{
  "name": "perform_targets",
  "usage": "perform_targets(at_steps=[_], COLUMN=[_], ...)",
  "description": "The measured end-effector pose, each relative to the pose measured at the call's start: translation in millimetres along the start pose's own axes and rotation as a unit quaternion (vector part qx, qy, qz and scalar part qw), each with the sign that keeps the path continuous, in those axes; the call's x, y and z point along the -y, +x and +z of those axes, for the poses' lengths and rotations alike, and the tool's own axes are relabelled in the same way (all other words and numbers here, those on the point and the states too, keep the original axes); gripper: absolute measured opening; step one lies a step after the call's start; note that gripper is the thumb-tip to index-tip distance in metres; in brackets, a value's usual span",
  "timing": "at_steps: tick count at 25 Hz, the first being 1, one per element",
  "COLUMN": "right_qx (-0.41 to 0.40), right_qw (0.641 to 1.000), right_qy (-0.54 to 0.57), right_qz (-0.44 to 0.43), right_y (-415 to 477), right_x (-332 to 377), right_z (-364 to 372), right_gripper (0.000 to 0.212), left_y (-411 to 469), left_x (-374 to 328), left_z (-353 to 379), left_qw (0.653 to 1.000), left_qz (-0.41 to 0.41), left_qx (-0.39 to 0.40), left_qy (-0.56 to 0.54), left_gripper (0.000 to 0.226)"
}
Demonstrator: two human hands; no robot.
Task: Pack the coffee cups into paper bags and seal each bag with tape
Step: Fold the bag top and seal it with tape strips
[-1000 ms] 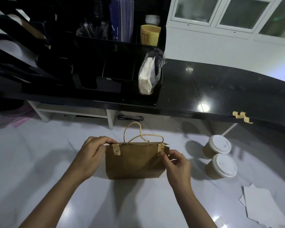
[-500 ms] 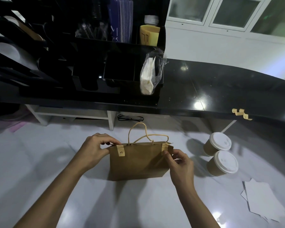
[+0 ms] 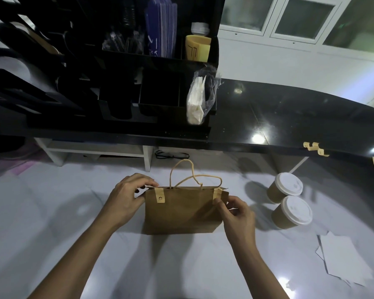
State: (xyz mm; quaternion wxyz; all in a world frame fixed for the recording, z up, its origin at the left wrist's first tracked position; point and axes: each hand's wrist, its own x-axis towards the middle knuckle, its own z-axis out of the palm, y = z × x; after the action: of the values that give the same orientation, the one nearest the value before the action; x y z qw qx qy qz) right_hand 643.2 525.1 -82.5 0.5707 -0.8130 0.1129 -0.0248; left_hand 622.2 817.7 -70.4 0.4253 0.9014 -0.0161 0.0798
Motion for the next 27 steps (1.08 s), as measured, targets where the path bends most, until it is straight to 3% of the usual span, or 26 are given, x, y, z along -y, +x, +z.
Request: perform_targets(at_steps=[2,4,15,27], right_qx=[0.003,0.018,0.054,-0.007], right_qw=[1.0,0.999,0.994,0.998], right_qy=[0.01,0.016,0.02,0.037], right_qz=[0.008,0.03,0.093,0.04], right_y=[-1,-5,-34,-72], right_x=[-2,-7,-17,0], right_z=[0,1,9,21], right_gripper=[0.005,0.014,0.031,0.053], left_y=[-10,-24,-71,-58], left_x=[7,13,21,10], left_z=[0,2,26,11], left_qw=[0.999,0.996,0.975,0.977], left_qz=[-0.034,-0.073,-0.175,-0.139], left_qx=[-0.017,-0.022,0.059,0.051], left_qy=[-0.018,-0.036,-0.124,-0.155], left_gripper=[0.037,0.039,0.04,0.054])
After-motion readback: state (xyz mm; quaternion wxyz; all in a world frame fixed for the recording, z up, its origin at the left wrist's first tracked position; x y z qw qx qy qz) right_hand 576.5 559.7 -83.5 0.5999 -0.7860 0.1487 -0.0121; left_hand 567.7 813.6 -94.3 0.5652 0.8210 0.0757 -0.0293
